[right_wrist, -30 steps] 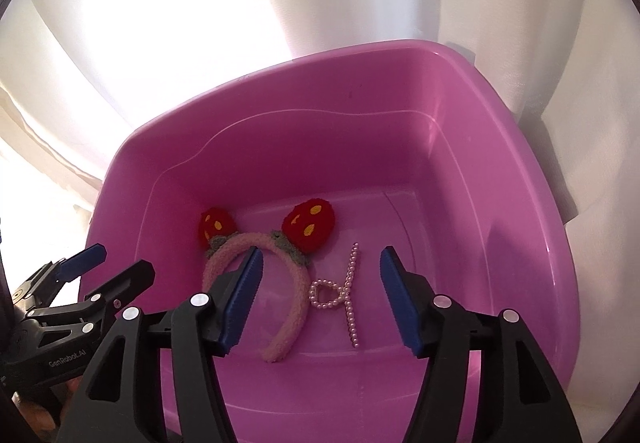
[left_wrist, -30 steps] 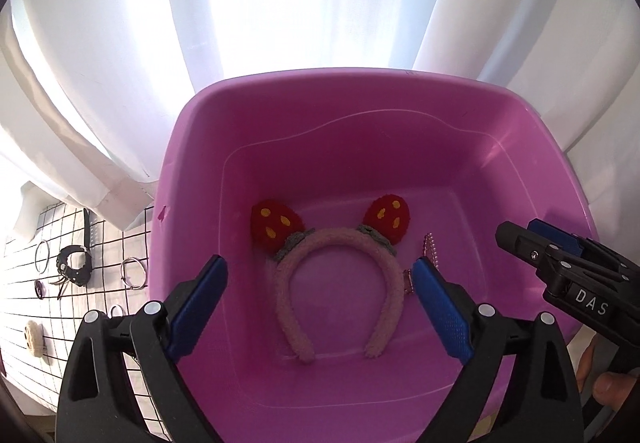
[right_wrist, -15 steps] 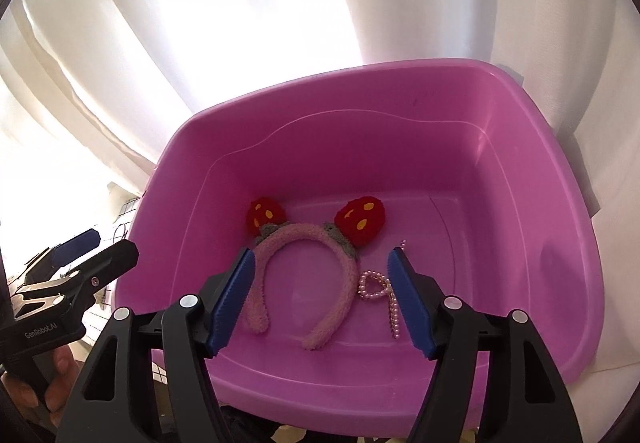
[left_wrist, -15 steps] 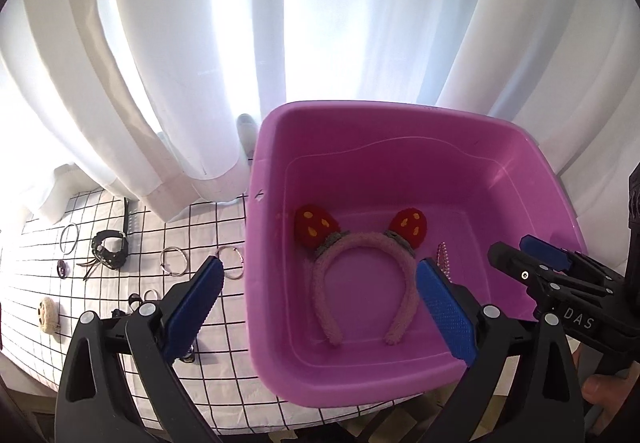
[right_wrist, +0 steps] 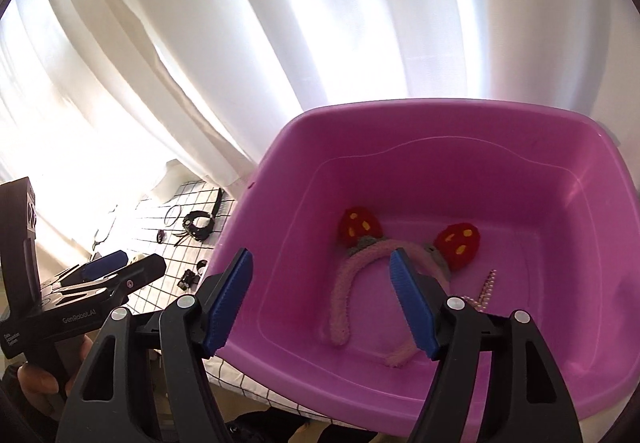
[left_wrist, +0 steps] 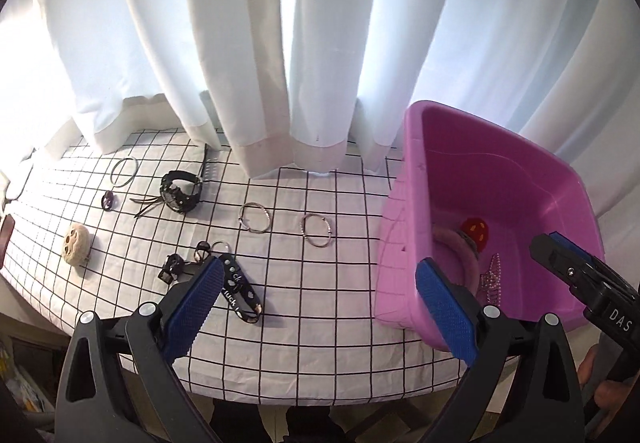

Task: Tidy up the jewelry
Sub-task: 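Move the left tool to the sloth plush while the right tool approaches the black strap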

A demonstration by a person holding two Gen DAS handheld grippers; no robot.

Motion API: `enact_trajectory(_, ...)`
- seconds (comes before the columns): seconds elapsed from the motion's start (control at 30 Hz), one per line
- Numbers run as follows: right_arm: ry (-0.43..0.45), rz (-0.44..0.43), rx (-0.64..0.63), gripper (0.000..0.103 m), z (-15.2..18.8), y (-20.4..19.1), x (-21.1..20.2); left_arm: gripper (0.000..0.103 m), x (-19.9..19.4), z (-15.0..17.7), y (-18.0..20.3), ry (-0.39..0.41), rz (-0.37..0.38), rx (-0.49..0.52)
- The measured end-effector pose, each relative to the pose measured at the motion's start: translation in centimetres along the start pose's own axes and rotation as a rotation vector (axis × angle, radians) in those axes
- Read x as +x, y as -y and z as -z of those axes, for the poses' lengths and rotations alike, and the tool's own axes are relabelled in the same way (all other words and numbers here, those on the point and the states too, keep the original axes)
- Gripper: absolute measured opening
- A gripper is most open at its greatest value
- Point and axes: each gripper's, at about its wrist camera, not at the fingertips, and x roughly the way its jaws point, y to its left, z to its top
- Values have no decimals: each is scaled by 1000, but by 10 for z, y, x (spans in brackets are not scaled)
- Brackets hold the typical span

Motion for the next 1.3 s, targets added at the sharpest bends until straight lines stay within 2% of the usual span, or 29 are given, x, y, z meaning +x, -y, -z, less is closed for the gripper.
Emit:
enact_trajectory(0.2, -27, -33, -42, 68, -1, -42, 21, 95, -12, 4, -57, 32, -41, -84)
enact_trajectory(0.33, -12, -28, -63, 68, 5, -72, 23, 95, -18, 6, -95, 46, -40, -115)
enact_trajectory(0.5, 20, -18, -50, 72, 13, -107, 30, 95, -25, 6, -148, 47, -41, -130)
enact_trajectory(0.7, 40, -6, -60, 72, 25, -162, 41, 96, -24, 10, -223, 54, -99, -139)
enact_trajectory(0.83, 24, -14, -51, 76, 37, -189, 60, 97, -15, 15, -275, 42, -127, -159)
enact_trajectory(1.03, -41, 41, -7, 76, 61, -214, 102, 97, 8, 30, -339, -18, -147, -180)
enact_trajectory(1.3, -84, 96, 43, 76, 90, -221, 145, 97, 42, 52, -376, -59, -148, -113)
